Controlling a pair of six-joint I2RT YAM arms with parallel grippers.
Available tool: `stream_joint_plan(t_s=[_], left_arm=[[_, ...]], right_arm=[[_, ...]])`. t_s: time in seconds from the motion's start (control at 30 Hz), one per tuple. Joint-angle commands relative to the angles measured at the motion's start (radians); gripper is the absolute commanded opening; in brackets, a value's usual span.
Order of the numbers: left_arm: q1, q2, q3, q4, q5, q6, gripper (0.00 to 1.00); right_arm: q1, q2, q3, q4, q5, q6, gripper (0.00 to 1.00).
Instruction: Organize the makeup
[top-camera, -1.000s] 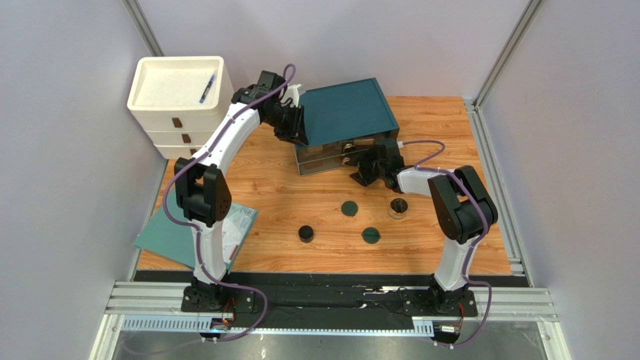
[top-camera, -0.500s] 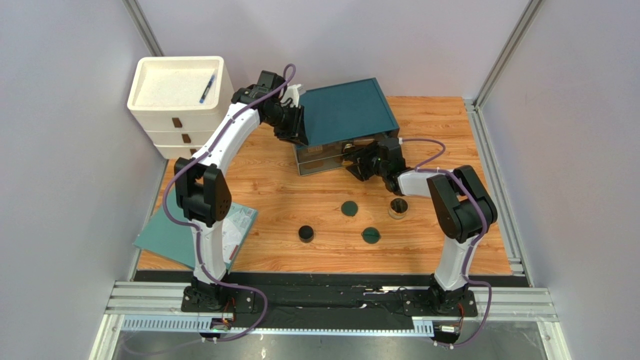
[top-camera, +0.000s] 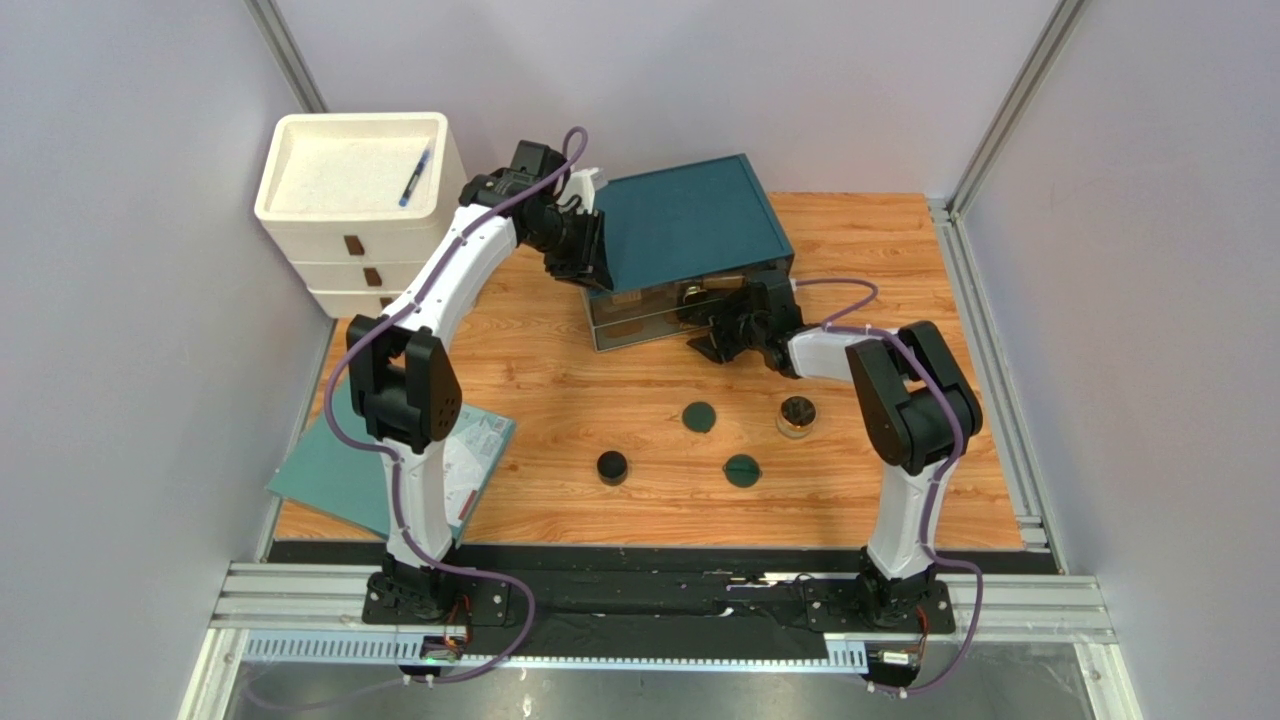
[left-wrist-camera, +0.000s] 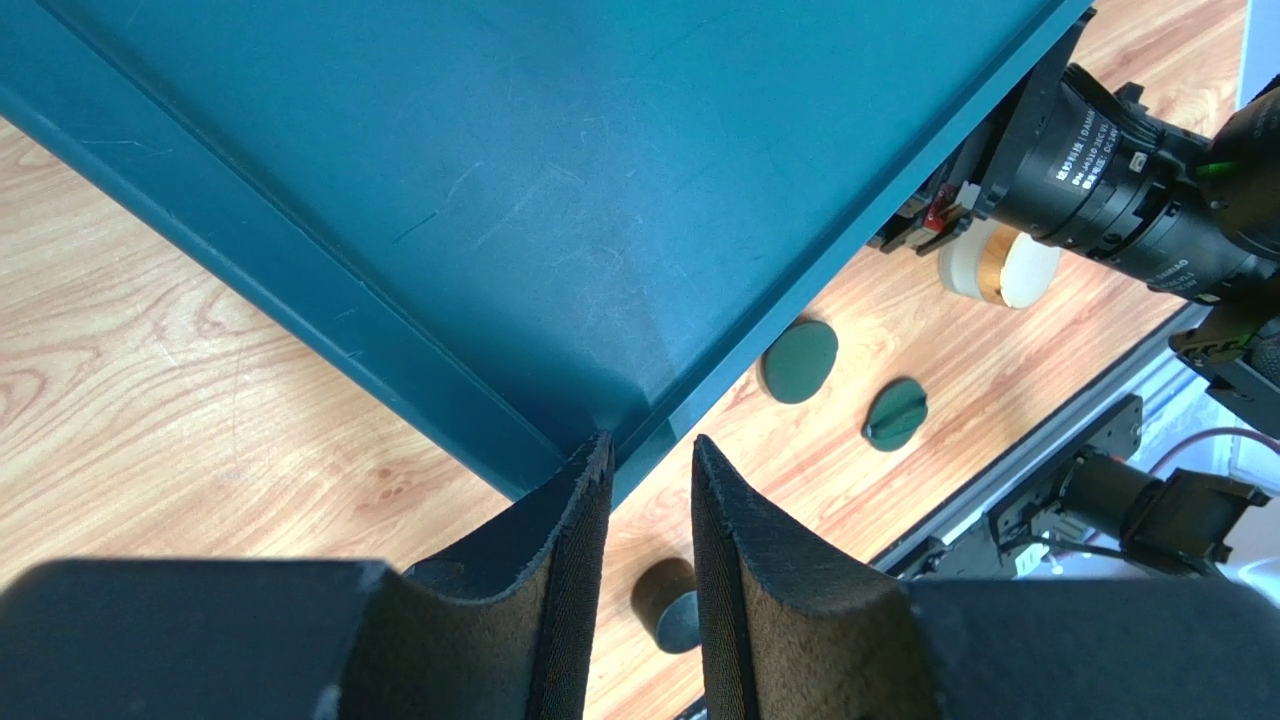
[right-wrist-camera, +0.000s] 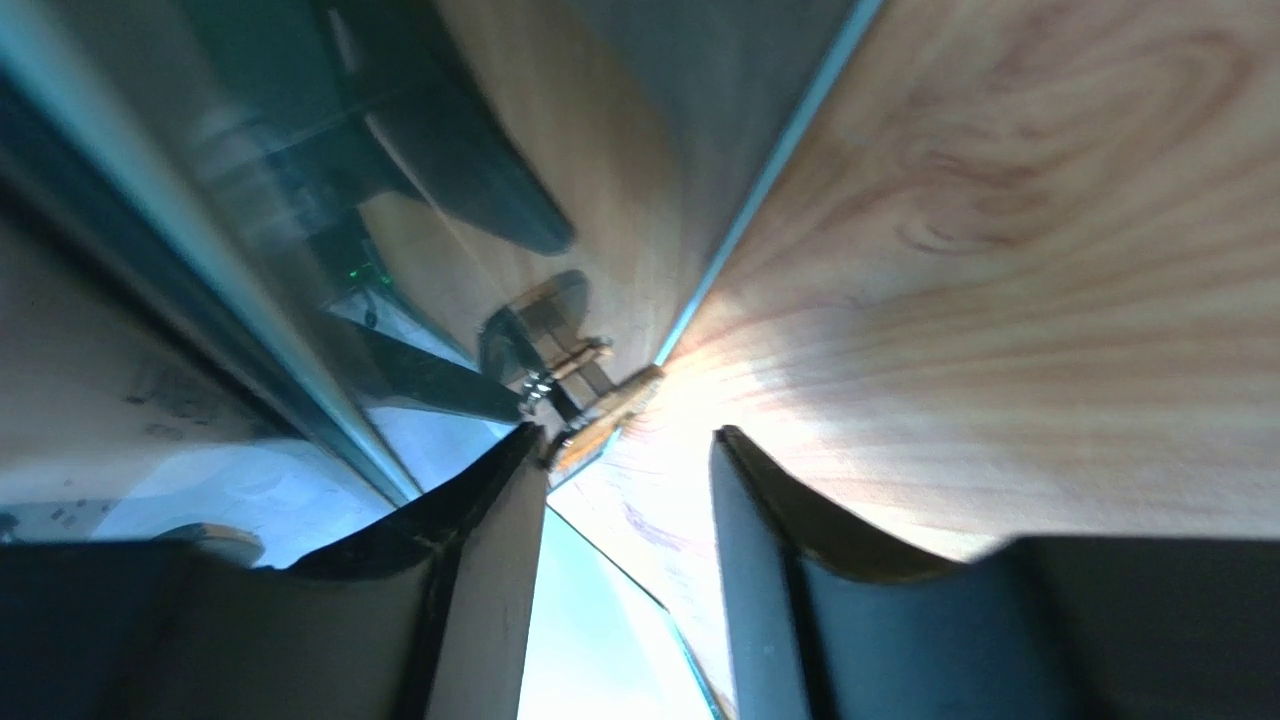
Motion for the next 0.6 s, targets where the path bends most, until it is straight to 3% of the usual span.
stream_joint_plan(t_s=[0.0, 0.17, 0.57], left_arm=[[0.029, 0.065, -0.028, -0.261, -0.146, 0.063, 0.35], [0.029, 0.071, -0.01, -0.268, -0.149, 0.06, 0.35], [0.031, 0.095, 0.041, -0.285, -0.137, 0.053, 0.35]], right_arm=[[-0.011, -0.029, 0.024, -0.138, 0.056, -0.004, 0.42], [-0.009, -0.08, 0.056, -0.346, 0.03, -0.116, 0.39], [0.04, -0.27, -0.115, -0.483, 0.027, -0.249, 0.4]])
